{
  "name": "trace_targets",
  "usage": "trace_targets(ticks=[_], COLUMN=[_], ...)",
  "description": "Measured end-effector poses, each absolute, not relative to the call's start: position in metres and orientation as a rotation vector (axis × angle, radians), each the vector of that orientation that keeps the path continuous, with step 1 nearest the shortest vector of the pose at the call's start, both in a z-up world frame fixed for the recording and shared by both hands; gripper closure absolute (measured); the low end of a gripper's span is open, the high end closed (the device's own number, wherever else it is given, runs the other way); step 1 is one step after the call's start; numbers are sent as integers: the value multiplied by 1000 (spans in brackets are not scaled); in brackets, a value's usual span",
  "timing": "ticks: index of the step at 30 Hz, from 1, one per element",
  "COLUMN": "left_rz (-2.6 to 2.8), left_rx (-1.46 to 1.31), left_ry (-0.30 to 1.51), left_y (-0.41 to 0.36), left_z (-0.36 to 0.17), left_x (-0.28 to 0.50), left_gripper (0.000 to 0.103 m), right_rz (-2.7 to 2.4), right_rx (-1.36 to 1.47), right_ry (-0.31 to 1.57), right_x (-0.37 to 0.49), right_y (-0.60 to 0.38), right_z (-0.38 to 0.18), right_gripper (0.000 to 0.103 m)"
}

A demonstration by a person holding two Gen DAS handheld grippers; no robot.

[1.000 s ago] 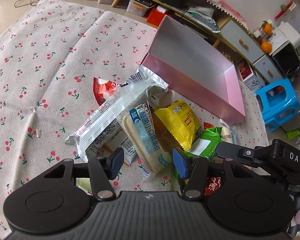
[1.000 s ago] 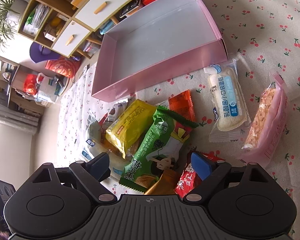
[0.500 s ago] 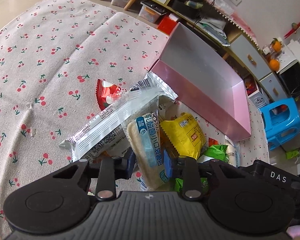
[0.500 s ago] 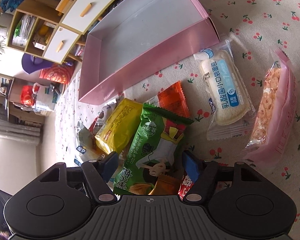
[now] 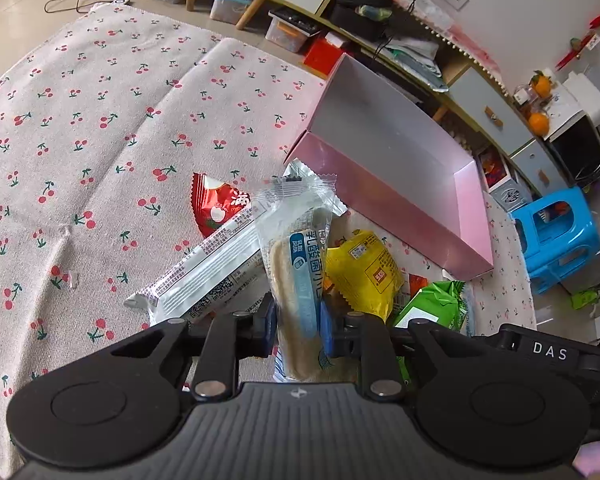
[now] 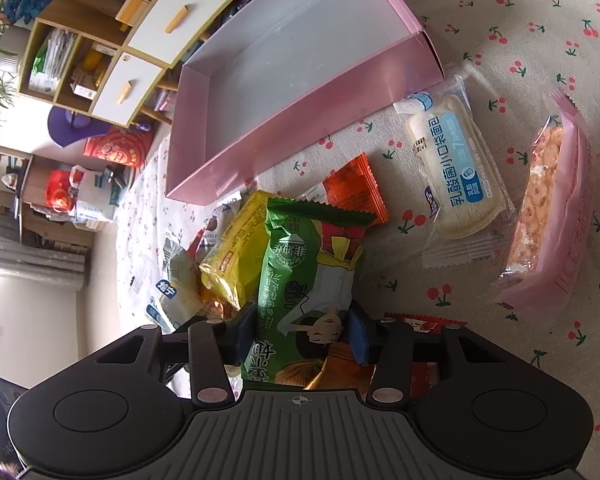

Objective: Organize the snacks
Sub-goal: 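Carry both packets into the pink box and open both tools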

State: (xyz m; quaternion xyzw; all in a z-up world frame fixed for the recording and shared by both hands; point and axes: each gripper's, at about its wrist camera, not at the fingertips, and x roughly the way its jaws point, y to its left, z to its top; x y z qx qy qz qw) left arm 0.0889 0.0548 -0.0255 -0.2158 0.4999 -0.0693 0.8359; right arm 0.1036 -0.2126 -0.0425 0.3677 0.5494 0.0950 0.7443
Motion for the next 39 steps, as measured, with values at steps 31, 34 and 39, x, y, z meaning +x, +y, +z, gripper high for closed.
trace_targets(ticks=[31,34,39], left_rz=[-173,-168,-165], left_rx=[-424,-407,-362], left_ry=[896,878,826], left_y=[42,37,22], left_z=[22,20,20], left_x=[151,160,178], left_gripper=[84,84,83], right_rz=[84,81,73], right_rx=[1156,1188,1088], right_ry=[843,818,817], right_x=[163,172,189], right_y=[-295,-302,-300], right_z=[-27,-34,-34], right_gripper=[58,58,58])
